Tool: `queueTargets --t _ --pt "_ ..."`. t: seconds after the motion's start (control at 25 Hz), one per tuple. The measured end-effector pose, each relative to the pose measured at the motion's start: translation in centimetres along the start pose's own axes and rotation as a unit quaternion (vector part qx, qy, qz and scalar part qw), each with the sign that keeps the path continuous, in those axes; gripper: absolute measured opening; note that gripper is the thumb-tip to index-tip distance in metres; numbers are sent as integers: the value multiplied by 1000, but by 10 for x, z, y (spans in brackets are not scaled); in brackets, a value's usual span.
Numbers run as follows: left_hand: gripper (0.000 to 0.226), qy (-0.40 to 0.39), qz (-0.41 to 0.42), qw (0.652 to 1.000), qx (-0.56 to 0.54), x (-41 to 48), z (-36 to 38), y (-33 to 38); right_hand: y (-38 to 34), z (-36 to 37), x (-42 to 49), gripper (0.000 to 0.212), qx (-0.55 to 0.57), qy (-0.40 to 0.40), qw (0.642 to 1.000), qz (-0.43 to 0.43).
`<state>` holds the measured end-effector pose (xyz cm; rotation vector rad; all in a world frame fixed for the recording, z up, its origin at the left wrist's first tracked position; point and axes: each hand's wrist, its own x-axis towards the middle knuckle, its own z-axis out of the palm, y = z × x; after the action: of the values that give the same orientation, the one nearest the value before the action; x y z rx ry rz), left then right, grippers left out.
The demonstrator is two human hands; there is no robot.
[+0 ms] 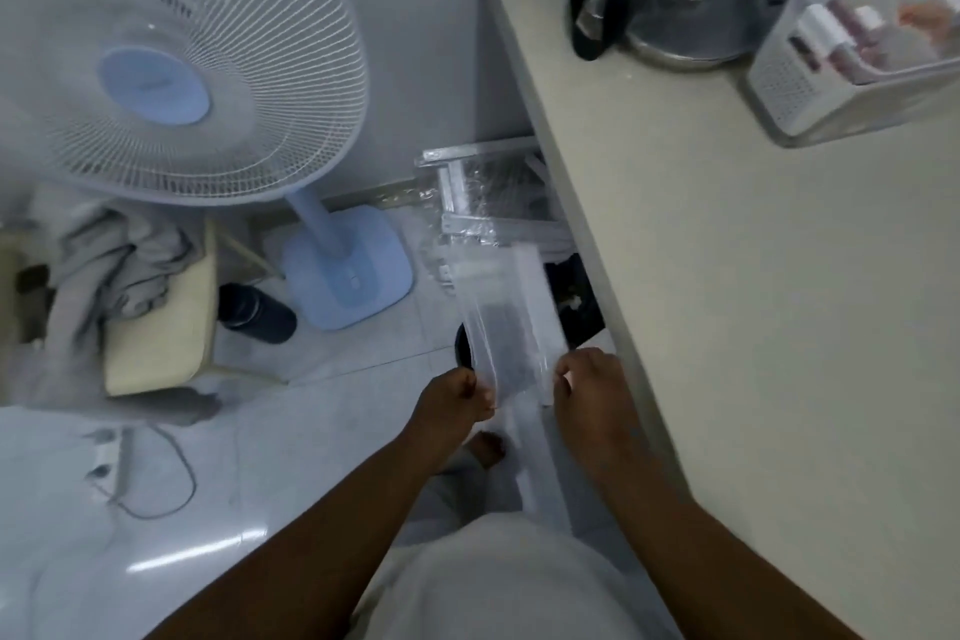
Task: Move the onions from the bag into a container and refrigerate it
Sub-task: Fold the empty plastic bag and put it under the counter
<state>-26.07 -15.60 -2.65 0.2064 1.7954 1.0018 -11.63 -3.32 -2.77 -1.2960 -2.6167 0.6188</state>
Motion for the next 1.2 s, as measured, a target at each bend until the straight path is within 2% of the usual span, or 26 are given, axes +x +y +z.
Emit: queueTargets --t 0.04,0.08,0.12,0.16,0.2,0.24,0.28,0.32,0.36,0.44,0.52,0.56,0.6,0.64,0.72,0.76,0.84,0.92,1.08,1.2 --pt "13 -1 1 1000 -16 3 -8 -7 -10 13 -1 8 47 -22 998 20" --pt "11 -3 -4 999 -36 6 -16 -12 -16 29 1 17 102 -49 991 70" --pt "13 -9 -14 999 -49 8 -22 -18 -18 45 2 30 154 -89 974 142" --pt "17 -17 -18 998 -59 12 -29 -23 -17 61 6 42 209 -149 938 235" --pt "22 -27 -20 998 -61 18 -35 -26 -13 81 12 51 267 -222 877 333" --pt "24 -43 -23 997 -55 26 -41 -33 -10 100 17 59 336 -298 788 422" --pt "19 -61 -18 997 -44 35 -45 -40 -8 119 19 64 401 -353 694 484" --pt "10 -80 -14 996 -35 45 -49 -47 -6 138 18 67 442 -383 628 513" --pt "3 -100 -17 994 -37 54 -52 -52 -4 155 15 65 468 -402 585 527" --pt "5 -122 -37 990 -55 79 -57 -67 0 181 16 48 516 -408 526 539" --pt "9 -122 -52 989 -61 105 -61 -82 7 196 27 25 575 -362 485 550" --pt "9 -117 -61 990 -58 119 -61 -90 14 203 34 19 587 -332 488 554" --pt "7 -109 -68 990 -61 135 -60 -98 24 213 42 20 582 -302 509 558" --pt "6 -90 -83 990 -69 153 -57 -109 35 226 49 24 560 -279 546 557" --pt "9 -55 -132 987 -74 188 -48 -125 60 250 60 14 483 -265 634 542" --pt "9 -43 -158 984 -74 207 -42 -136 73 263 66 5 442 -262 668 539" --pt "6 -25 -198 978 -61 246 -27 -158 99 291 75 8 367 -258 708 545" --pt "9 -13 -226 973 -44 279 -12 -175 116 315 83 12 328 -253 724 552" --pt "12 -30 -239 970 15 328 12 -196 140 354 92 26 292 -233 723 581" --pt "15 -18 -251 968 24 341 17 -209 146 366 90 33 258 -234 737 580"
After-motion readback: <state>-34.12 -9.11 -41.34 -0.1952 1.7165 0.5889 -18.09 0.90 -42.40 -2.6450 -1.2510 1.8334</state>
